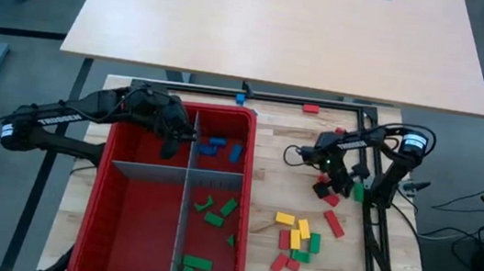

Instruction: Sort blocks

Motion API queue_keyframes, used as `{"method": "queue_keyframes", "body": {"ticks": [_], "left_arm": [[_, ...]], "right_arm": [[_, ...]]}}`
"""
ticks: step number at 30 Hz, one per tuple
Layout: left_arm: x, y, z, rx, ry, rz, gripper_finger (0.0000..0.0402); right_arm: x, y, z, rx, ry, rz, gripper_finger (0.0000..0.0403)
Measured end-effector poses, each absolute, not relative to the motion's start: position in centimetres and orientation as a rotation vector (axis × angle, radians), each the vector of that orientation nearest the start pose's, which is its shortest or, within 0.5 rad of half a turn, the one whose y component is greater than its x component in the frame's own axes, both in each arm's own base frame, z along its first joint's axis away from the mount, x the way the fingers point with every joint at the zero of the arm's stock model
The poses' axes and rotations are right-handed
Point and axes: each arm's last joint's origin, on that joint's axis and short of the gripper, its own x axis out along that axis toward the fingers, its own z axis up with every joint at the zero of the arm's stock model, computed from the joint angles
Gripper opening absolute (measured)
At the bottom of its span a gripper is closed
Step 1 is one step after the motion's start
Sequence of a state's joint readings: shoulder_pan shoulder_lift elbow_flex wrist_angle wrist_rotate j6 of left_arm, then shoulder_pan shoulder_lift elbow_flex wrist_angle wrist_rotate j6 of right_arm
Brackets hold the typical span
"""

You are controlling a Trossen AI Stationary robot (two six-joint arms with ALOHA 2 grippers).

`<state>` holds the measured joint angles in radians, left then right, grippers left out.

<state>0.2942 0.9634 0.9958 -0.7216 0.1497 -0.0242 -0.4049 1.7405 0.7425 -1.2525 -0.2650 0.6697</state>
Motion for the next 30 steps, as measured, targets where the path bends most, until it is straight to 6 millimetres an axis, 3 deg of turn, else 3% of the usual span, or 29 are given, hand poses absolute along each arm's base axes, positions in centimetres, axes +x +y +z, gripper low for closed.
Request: {"method": "queue_keyframes", "body": {"ticks": [16,30], "left_arm": [[18.0,5.0,32.7,-0.164,0.669,0.143,0.0103],[18.0,5.0,32.7,-0.164,0.669,0.143,0.0103]], "right_arm": [[19.2,-5.7,11.1,1.156,1.925,-0.601,0.0],[20.4,-6.1,13.5,1.135,1.617,-0.466,0.0]]}}
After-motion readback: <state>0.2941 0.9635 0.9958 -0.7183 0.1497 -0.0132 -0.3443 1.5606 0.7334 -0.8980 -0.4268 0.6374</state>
